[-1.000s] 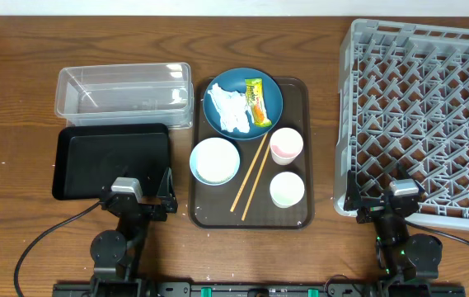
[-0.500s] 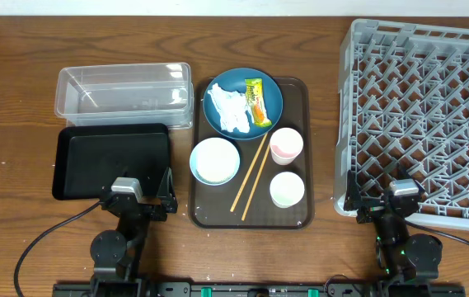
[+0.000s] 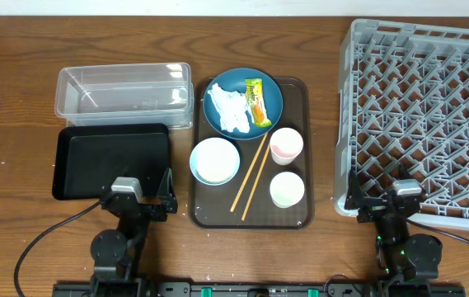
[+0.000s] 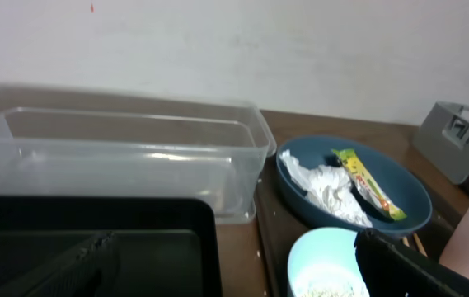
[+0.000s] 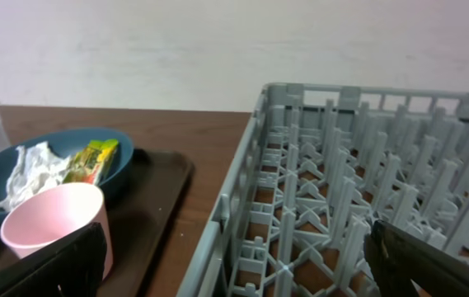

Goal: Sort waste into correct bins and load items into the dishwasher rack

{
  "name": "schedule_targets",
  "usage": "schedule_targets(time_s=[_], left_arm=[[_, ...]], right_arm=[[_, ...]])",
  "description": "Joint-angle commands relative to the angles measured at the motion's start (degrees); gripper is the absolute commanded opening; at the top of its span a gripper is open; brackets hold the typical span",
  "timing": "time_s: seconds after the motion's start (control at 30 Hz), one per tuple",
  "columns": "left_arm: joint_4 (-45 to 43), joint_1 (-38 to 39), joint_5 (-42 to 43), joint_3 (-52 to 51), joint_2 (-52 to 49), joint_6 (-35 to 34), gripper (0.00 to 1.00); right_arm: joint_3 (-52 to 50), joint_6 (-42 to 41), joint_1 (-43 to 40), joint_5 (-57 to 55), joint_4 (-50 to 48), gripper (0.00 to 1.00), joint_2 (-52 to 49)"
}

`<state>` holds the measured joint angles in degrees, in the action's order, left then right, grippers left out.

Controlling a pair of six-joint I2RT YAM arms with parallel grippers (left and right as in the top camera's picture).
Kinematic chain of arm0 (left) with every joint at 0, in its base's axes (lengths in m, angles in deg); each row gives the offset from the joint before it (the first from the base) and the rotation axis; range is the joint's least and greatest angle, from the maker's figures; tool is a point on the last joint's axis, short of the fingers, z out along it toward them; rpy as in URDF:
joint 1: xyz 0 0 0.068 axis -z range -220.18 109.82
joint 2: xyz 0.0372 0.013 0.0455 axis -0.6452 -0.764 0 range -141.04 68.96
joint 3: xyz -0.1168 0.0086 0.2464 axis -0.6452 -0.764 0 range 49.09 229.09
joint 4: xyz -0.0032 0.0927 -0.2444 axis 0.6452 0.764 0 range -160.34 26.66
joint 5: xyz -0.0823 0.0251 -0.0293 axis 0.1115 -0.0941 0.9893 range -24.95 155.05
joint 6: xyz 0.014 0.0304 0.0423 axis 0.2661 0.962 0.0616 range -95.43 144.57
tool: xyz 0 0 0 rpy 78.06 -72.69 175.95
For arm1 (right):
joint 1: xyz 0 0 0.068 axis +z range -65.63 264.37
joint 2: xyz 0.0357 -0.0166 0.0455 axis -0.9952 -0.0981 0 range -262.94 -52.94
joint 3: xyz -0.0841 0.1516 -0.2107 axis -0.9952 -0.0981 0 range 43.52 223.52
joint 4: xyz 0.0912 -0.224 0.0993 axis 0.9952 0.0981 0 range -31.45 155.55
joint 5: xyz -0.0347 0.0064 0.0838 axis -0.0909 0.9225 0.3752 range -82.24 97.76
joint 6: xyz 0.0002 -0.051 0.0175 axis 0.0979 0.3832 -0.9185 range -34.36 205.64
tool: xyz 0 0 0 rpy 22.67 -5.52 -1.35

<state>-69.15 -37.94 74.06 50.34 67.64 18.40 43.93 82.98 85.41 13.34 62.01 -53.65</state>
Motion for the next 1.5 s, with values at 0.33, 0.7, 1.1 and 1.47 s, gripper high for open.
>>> schedule_targets(time_s=[0.33, 0.7, 1.1, 1.47], left_arm=[[7.37, -0.35, 0.74, 20.33, -28.68, -2.03, 0.93], [48.02, -0.35, -1.73, 57.16, -61.66, -0.94, 0.94], [40.09, 1.29, 2.27, 65.46, -69.44, -1.2, 0.93], [29.31, 11.72, -2.43, 81.09, -92.37, 0.59, 0.93]], right_arm=[[15.28, -3.69, 0.48, -4.31, 0.7, 0.99, -18.03], [43.01, -2.27, 0.42, -4.11, 22.43, 0.99, -49.81], [50.71, 0.33, 0.44, -4.04, 26.99, 0.99, -57.75], [50.71, 0.13, 0.44, -4.07, 27.02, 0.99, -57.75]])
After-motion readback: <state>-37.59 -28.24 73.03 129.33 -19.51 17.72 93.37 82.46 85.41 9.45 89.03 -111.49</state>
